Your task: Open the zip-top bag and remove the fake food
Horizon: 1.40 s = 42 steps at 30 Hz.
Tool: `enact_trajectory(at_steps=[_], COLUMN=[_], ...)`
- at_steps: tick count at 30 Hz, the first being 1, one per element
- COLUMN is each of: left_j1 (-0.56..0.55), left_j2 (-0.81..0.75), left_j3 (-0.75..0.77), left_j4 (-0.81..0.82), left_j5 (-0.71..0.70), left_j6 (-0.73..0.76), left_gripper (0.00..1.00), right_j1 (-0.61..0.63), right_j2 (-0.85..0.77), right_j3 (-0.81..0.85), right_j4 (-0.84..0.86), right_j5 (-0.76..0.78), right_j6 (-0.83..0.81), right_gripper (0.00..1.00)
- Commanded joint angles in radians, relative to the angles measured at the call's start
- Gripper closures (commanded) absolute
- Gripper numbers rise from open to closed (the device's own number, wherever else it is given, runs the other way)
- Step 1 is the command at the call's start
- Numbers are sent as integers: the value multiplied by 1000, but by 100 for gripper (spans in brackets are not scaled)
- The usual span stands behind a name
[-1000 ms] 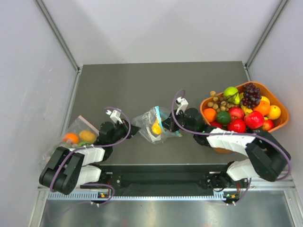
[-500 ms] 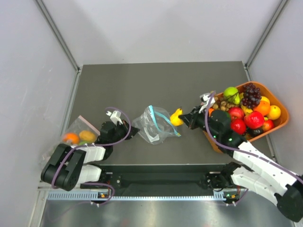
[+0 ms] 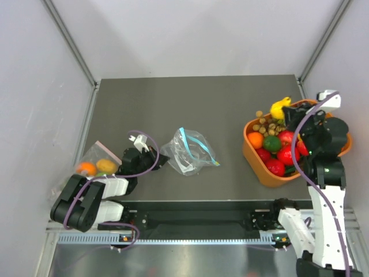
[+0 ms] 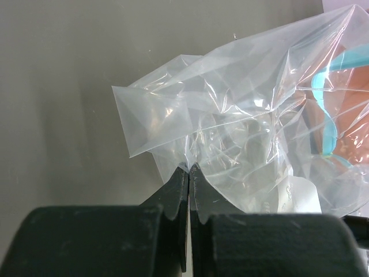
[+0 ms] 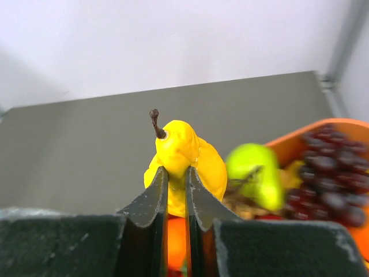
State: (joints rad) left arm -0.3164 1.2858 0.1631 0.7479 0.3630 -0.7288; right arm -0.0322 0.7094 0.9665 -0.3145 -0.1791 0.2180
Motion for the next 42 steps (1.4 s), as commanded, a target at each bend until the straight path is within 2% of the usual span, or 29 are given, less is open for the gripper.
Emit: enact_trajectory(at_steps=[1, 3, 5, 8, 19, 26, 29, 32, 33, 35, 36, 39, 42], left_j1=[8, 10, 11, 14, 16, 16, 16, 16, 16, 16, 16, 16, 16], left_j2=[9, 10, 9, -2, 115, 118, 115, 112, 106, 95, 92, 76, 67], left_j3=[26, 26, 27, 23, 55, 59, 62, 62, 64, 65, 67, 82, 101], left_j4=[25, 22, 16, -2, 65, 56, 47, 42, 41, 31, 25, -5, -39], left_j5=[16, 20, 28, 14, 83, 93, 94, 93, 91, 85, 85, 77, 73], left_j6=[26, 29, 35, 54, 49, 60, 63, 60, 60, 63, 63, 75, 88], left_gripper=[100, 100, 100, 100, 100, 100, 100, 100, 100, 100, 100, 100, 100], right_j1=[-103, -167, -251, -290, -270, -259, -261, -261, -259, -261, -259, -259, -259], right_j2=[-2, 8, 47, 67, -18, -16, 1, 10, 9, 5, 4, -4, -13], right_j3=[69, 80, 109, 127, -3, -87, -100, -98, -95, -92, -88, -81, -72], right_j4=[-97, -94, -104, -126, -215, -196, -192, -192, -192, -193, -193, -193, -204], right_j5=[-40, -31, -89, -103, 21, 39, 50, 55, 58, 69, 69, 64, 64], right_j6=[-71, -68, -55, -42, -72, -69, -74, -71, -71, -69, -68, -62, -58], right_gripper=[100, 100, 100, 100, 100, 100, 96, 80, 69, 55, 44, 32, 27])
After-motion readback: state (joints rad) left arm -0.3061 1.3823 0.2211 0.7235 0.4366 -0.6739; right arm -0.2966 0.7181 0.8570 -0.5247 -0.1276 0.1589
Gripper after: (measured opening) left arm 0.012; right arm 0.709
